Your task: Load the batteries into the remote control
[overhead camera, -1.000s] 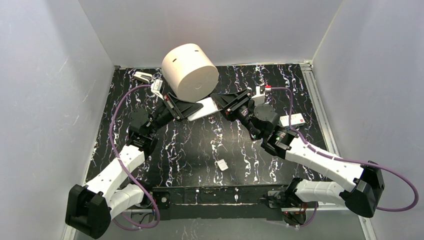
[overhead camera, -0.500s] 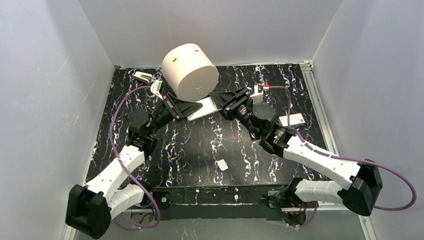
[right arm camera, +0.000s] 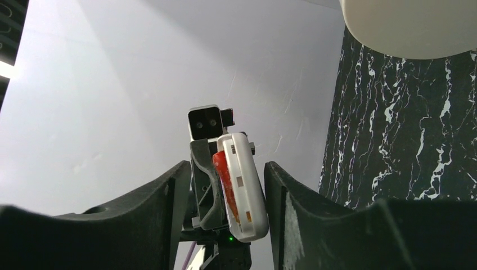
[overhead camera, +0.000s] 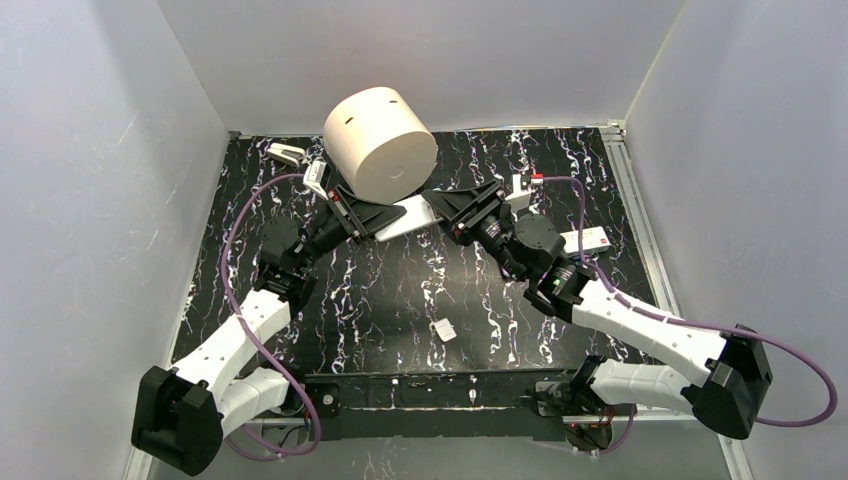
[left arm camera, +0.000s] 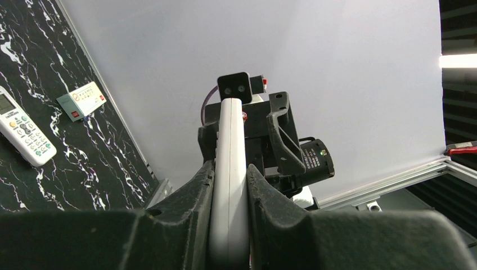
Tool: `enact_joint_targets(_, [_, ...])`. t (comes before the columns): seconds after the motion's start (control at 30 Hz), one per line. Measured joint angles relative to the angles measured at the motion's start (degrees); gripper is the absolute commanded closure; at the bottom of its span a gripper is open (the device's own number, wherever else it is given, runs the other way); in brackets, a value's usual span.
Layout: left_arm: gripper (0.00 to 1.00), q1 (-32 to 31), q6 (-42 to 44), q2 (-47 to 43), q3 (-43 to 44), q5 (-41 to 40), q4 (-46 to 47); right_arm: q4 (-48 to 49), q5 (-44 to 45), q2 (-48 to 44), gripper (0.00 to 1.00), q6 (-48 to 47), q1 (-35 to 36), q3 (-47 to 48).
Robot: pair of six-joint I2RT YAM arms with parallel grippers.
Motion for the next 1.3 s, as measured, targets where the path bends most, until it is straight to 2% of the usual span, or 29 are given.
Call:
enact_joint_targets(0.13, [1.00,0.00,-0.87,0.31,0.00,0.02,0.07,1.05,-0.22,-1.36,0.54,-1.55,0.00,-1.42])
enact_joint_targets(0.3, [1.00,0.00,-1.57,0.33,0.00,0.00,0.59,0.83,-0.22,-1.51,0.61,-2.14,0.00,-1.53])
enact_joint_targets(0.47, [1.00,0.00,-2.49,0.85,0.00,-0.11,1.40,1.05,-0.24,-1.51,0.79,-2.29,0.00,-1.77])
enact_joint_targets(0.6, [1.00,0.00,-4.37,1.01,0.00,-0.26,1.66,2.03,-0.31,-1.49,0.86,-2.01,-0.04,-1.99])
enact_joint_targets(0.67, [1.00,0.00,-4.72,1.03,0.00,-0.28,1.73,2.51,-0.33,-1.49,0.84,-2.03,-0.04,-2.19])
enact_joint_targets(0.73, [1.00,0.02,-4.74,1.03,0.00,-0.33,1.77,2.67,-0.33,-1.49,0.67,-2.05,-0.04,-2.21])
enact_joint_targets(0.8, [1.00,0.00,-4.63,1.03,0.00,-0.33,1.81,2.73,-0.31,-1.49,0.45,-1.99,-0.04,-2.21])
enact_joint_targets(0.9, [1.00,0.04,-2.95,1.03,0.00,-0.20,1.75,2.49,-0.20,-1.53,0.34,-1.77,-0.04,-2.27])
enact_joint_targets(1.0, [1.00,0.13,-1.66,1.03,0.00,-0.20,1.75,2.29,0.07,-2.56,0.35,-2.34,-0.04,-3.26])
enact_joint_targets(1.3, [1.00,0.55,0.00,1.03,0.00,0.09,1.79,0.26,-0.04,-6.95,0.53,-4.37,-1.60,-4.81])
